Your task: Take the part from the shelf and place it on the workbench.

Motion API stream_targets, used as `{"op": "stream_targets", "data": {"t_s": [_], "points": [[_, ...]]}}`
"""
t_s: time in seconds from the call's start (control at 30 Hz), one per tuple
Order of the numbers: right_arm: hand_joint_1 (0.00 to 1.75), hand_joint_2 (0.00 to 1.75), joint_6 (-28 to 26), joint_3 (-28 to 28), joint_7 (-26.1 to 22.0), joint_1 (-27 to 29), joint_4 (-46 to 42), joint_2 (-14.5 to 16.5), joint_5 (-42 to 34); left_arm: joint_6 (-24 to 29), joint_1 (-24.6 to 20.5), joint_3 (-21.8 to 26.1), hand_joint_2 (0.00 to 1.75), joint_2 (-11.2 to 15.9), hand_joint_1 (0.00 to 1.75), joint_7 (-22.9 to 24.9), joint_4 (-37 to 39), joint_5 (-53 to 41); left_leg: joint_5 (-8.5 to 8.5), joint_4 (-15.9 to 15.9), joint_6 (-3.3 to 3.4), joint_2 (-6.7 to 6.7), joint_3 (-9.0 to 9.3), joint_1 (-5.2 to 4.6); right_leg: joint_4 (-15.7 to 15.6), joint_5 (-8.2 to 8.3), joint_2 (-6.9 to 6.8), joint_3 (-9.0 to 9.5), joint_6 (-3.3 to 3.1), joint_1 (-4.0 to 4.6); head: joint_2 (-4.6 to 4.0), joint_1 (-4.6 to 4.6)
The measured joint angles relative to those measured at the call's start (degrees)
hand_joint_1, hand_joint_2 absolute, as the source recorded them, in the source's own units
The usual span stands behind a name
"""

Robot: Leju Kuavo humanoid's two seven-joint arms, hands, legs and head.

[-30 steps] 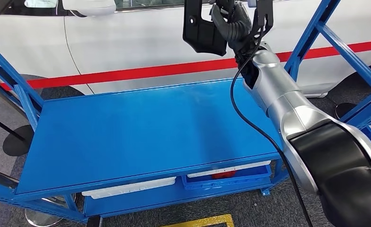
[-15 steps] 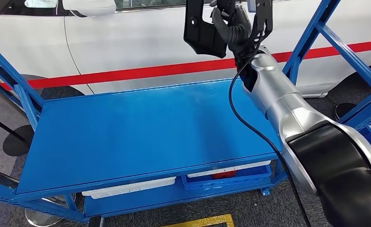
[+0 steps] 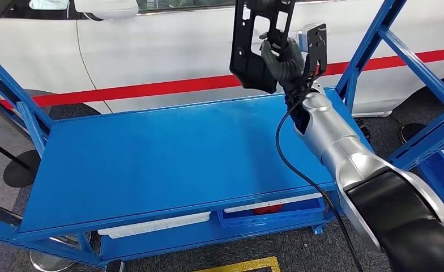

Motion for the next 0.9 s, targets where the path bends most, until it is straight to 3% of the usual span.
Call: {"op": "stream_targets", "data": {"t_s": [0.3, 0.7, 0.8, 0.9], "points": [[1.75, 1.75, -1.2, 0.0, -1.4, 6.6, -7.8, -2.6, 2.7, -2.9, 0.2, 0.3, 1.75, 0.1, 0.0, -4.6, 0.0, -1.8, 0.0, 0.0, 0.0, -0.01, 0.0, 0.0, 0.0, 0.0, 0.01, 0.0, 0.0, 0.0, 0.0, 0.0], [1.75, 1.75, 1.7, -2.3, -1.5, 11.0, -14.7, -3.5, 3.9, -1.7, 0.0, 0.5, 1.75, 0.7, 0.0, -3.9, 0.0, -4.1, -0.06, 0.2, 0.1, -0.01, -0.13, -0.24, -0.1, 0.1, -0.02, 0.01, 0.18, -0.34, 0.0, 0.0], [1.75, 1.75, 2.9, -3.1, -1.0, 11.5, -15.6, -3.4, 3.5, -0.8, -0.1, 0.5, 1.75, 0.7, 0.0, -3.3, 0.0, -4.5, -0.07, 0.3, 0.32, -0.03, -0.21, -0.44, -0.1, 0.23, -0.02, 0.02, 0.41, -0.47, 0.0, 0.0], [1.75, 1.75, 3.3, -4.0, -0.8, 11.6, -16.3, -3.3, 3.3, -0.5, -0.1, 0.5, 1.75, 0.7, 0.0, -3.1, 0.0, -4.6, 0.48, -0.3, 1.02, 0.14, 0.06, -0.07, 0.5, -0.35, -0.07, -0.27, 0.84, -0.47, 0.0, 0.0]]}}
